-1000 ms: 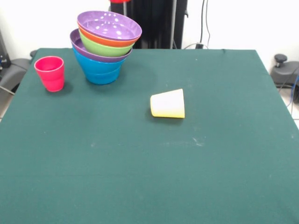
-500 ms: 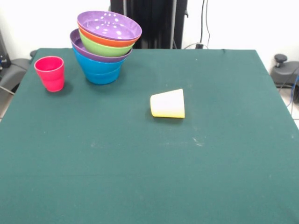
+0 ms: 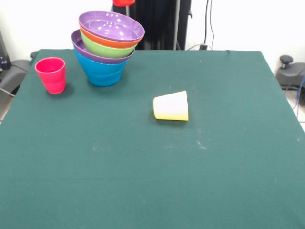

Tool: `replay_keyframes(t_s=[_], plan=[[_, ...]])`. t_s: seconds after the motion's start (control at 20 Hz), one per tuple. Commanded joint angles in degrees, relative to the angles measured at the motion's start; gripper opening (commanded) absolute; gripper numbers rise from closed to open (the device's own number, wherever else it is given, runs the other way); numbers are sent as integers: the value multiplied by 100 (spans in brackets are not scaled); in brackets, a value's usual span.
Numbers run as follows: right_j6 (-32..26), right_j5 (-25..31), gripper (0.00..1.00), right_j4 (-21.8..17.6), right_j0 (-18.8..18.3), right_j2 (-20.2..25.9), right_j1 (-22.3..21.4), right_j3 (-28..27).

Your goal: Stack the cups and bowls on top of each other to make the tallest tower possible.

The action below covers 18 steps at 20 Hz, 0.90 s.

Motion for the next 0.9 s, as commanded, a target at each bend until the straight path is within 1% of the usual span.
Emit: replay_keyframes(t_s=[0.05,0.55,0.8,0.9], plan=[[-403,-515,0,-530,-190,639,473,540],[-90,-1052,0,-1032,-407,704,969,458],[-20,-1406,0,-1379,-586,686,1498,286],[47,-1599,0,-1524,-586,605,1750,184]])
